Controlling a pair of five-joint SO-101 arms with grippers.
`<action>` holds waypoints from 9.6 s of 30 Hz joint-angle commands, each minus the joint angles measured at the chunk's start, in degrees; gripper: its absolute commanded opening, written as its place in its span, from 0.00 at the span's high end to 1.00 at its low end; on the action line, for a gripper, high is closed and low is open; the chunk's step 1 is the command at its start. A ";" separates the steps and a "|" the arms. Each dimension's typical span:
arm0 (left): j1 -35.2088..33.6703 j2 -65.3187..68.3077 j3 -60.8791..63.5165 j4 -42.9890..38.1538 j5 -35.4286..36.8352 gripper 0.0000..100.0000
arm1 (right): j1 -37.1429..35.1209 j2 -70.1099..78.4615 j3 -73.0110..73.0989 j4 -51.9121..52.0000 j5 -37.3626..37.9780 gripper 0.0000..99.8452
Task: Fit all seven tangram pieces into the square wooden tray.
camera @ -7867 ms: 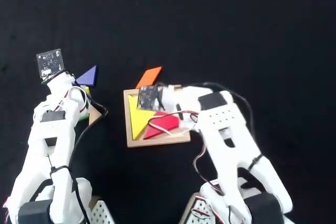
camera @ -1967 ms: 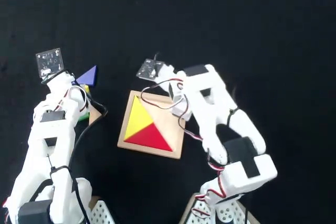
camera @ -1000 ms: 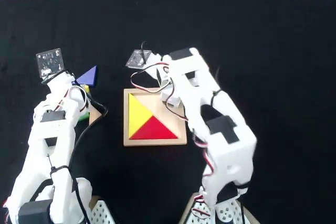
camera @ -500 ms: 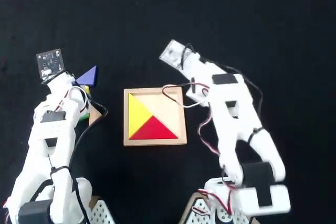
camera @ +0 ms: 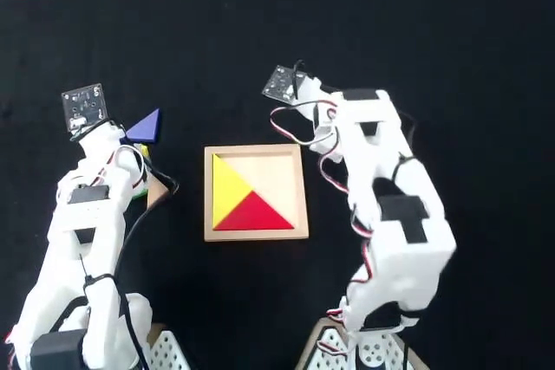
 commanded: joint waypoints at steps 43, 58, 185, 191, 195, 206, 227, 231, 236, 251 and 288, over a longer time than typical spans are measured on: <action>-0.48 -1.05 0.40 -3.87 -0.35 0.85 | 2.46 1.80 -5.23 5.19 6.77 0.85; -0.57 -1.05 0.40 -3.87 -0.35 0.85 | 2.81 -0.48 -11.82 13.80 5.98 0.97; -0.31 -1.05 0.48 -3.52 -0.35 0.85 | -20.84 -10.07 13.32 -6.86 -38.68 0.95; -0.31 -1.05 0.48 -3.52 -0.35 0.85 | -19.08 -14.55 18.42 -4.84 -38.59 0.95; -0.31 -1.05 0.48 -3.60 -0.35 0.85 | -17.67 -19.74 24.92 -8.18 -38.59 0.95; -0.31 -1.05 0.48 -3.60 -0.35 0.85 | -17.58 -27.65 32.66 -11.96 -38.59 0.95; -0.48 -1.05 1.10 -3.78 -0.35 0.85 | -14.33 -27.47 32.84 -11.69 -38.59 0.95; -0.48 -1.05 1.10 -3.87 -0.35 0.85 | -14.51 -27.91 33.36 -11.78 -38.59 0.95; -0.66 -1.05 1.01 -3.87 -0.35 0.85 | -15.21 -27.56 33.36 -11.69 -38.59 0.95; -0.66 -1.05 0.84 -3.87 -0.35 0.85 | -17.05 -28.00 33.63 -10.02 -38.59 0.85; -0.66 -1.49 1.01 -3.60 -0.35 0.85 | -6.07 -27.03 30.46 -4.92 -49.93 0.82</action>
